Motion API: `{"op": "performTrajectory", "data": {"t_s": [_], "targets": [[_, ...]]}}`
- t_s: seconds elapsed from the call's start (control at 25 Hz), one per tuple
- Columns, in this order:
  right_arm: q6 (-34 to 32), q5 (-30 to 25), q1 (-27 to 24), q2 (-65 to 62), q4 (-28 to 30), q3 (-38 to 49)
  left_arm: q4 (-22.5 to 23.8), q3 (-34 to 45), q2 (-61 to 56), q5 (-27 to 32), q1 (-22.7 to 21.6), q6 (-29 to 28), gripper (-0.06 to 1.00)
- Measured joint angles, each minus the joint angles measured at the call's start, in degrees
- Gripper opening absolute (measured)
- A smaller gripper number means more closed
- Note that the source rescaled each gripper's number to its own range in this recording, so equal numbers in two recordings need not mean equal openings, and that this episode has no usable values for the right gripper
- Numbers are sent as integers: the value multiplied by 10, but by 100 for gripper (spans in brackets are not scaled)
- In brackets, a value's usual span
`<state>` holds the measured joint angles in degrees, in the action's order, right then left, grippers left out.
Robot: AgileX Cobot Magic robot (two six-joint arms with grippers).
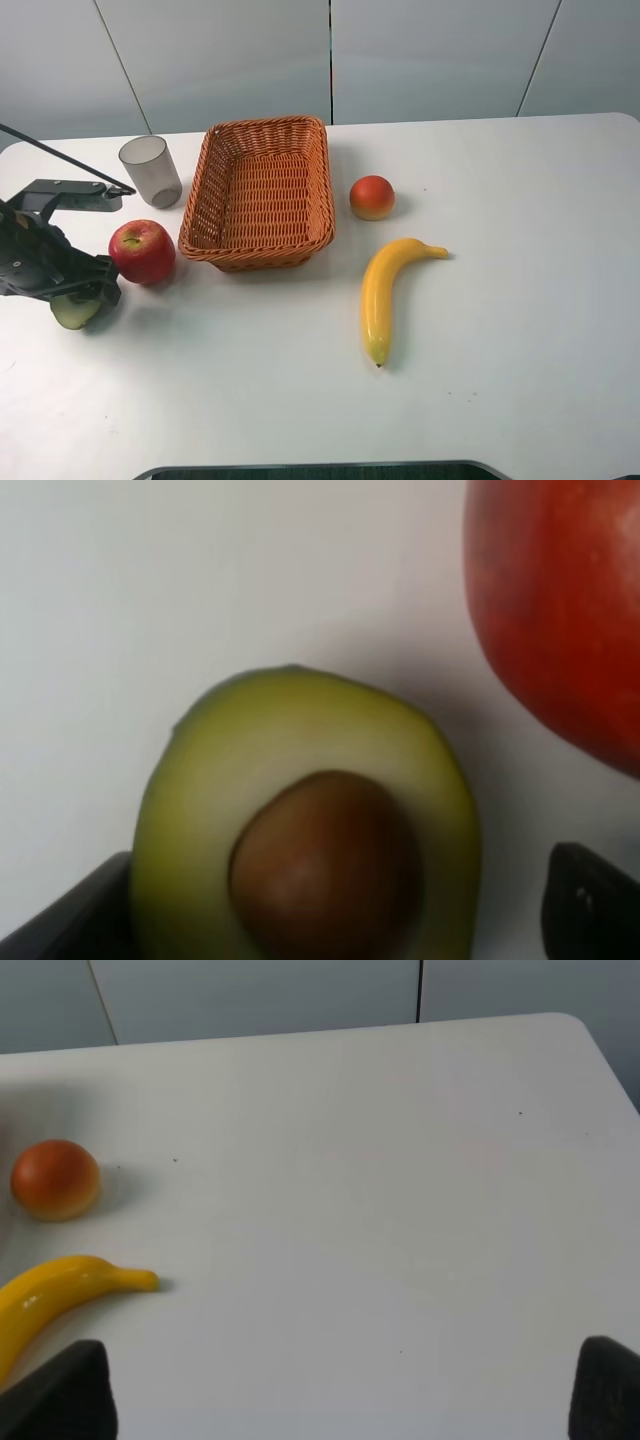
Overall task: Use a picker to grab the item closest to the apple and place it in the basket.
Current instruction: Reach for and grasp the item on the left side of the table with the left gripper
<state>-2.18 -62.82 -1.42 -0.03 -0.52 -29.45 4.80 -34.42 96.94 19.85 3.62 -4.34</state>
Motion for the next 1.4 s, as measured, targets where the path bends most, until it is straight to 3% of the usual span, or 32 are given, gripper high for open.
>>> {"op": "performTrajectory", "data": {"t_s": [1.12,1.2,1.24,1.28,1.32,1.4], "targets": [[0,0,0,0,0,0,8,4,46,-29,0,-1,99],[0,0,0,0,0,0,8,4,47,-29,0,-1,80],[0,0,0,0,0,0,8,4,49,-30,0,-1,52],[0,0,0,0,0,0,6,4,49,-30,1,-1,14],[0,0,0,0,0,0,6,4,51,-30,1,-1,2],[0,0,0,0,0,0,6,4,53,-30,2,-1,2]]}}
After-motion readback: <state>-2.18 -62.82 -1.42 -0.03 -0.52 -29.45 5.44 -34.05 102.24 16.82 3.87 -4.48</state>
